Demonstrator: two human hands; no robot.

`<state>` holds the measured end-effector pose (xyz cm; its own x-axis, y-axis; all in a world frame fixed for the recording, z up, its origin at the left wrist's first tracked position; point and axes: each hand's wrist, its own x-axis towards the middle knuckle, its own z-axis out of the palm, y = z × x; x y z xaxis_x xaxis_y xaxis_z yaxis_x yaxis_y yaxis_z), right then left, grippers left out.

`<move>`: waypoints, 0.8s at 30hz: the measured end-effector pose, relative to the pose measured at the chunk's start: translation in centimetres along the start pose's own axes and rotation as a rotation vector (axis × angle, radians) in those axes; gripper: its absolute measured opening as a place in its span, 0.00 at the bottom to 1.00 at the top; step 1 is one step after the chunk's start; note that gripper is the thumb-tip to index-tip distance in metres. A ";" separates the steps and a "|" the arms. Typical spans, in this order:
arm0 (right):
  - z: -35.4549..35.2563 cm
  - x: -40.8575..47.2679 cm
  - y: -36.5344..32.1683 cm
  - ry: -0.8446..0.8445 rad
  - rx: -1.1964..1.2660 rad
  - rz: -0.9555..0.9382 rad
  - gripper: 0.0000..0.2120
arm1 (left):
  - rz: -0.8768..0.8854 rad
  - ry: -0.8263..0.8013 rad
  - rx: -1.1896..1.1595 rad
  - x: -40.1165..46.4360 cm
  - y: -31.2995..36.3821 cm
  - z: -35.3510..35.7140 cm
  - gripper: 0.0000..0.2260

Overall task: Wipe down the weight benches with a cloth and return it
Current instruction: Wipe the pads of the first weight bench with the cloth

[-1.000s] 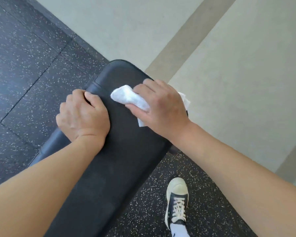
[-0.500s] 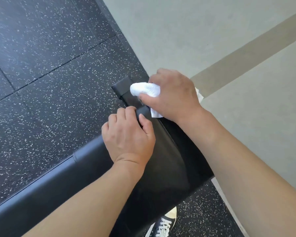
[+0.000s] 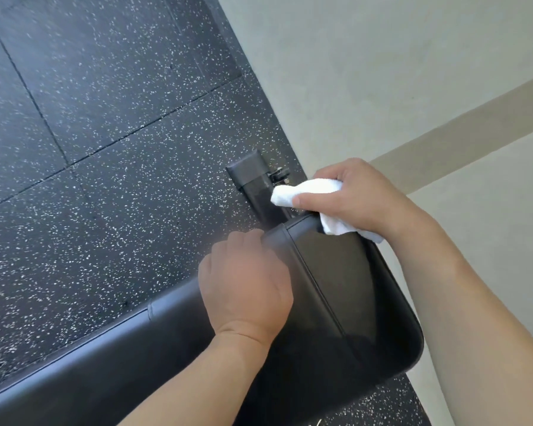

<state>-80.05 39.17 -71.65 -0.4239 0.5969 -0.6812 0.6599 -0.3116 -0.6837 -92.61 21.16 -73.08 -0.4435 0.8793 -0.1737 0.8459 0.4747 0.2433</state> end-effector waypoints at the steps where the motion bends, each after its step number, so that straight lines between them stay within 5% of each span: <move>1: 0.4 0.6 -0.7 -0.051 -0.081 0.010 0.27 | 0.002 -0.003 0.004 0.0 0.0 0.0 0.15; 6: 1.9 2.6 -3.5 -0.231 -0.550 -0.036 0.23 | -0.003 -0.016 0.026 0.1 0.3 -0.3 0.14; 9: 0.3 0.7 -2.0 -0.129 -0.391 -0.050 0.28 | 0.000 -0.005 0.024 0.2 0.4 -0.3 0.15; 12: -0.3 -2.0 1.0 0.134 -0.197 -0.178 0.20 | -0.003 0.005 0.028 0.2 0.3 -0.2 0.15; 16: 1.0 -2.8 2.4 0.342 -0.314 -0.278 0.16 | -0.019 -0.003 0.025 0.2 0.4 -0.3 0.15; 21: 0.0 -0.2 0.8 0.087 -0.047 -0.085 0.31 | -0.031 -0.018 0.032 0.2 0.7 -0.5 0.17; 24: -0.2 -0.1 1.6 -0.004 0.220 -0.108 0.30 | -0.041 -0.028 0.041 0.1 0.9 -0.4 0.18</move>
<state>-78.82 38.77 -72.58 -0.4875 0.6323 -0.6021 0.4603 -0.3999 -0.7926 -92.06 21.71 -72.54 -0.4700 0.8576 -0.2090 0.8390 0.5076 0.1960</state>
